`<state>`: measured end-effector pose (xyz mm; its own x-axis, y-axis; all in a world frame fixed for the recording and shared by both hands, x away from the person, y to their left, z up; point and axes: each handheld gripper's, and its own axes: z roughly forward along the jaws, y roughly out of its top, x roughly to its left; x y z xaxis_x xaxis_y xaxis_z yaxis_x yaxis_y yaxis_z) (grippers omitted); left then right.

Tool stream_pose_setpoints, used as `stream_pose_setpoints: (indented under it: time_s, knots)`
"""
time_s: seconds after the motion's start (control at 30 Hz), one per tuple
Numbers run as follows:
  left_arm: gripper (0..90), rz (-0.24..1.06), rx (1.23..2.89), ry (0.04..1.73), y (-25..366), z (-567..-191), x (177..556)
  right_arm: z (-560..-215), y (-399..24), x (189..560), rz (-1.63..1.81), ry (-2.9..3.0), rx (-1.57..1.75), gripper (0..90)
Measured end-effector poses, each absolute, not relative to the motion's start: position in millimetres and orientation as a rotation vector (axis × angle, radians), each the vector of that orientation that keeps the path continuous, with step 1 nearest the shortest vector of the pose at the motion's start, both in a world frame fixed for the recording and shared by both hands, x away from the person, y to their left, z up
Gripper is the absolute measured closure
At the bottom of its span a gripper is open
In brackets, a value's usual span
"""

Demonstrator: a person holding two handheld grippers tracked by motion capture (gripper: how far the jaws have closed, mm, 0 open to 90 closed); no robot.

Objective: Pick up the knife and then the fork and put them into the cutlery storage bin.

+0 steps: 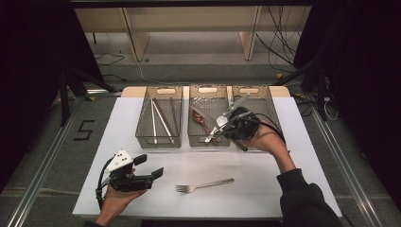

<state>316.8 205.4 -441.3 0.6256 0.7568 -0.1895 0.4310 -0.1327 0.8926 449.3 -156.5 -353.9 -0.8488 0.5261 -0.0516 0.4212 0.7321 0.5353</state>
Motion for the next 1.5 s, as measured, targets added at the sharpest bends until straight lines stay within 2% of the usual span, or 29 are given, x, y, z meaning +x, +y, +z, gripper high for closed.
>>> stream_pose_setpoints:
  time_s: [0.6,1.5]
  knots:
    - [15.9,0.374,1.749,0.967,207,-442,317,-331,-206,484,0.816,2.576,0.985,80.5]
    - [15.9,0.385,1.739,0.965,209,-441,317,-341,-247,515,0.802,2.404,1.274,80.5]
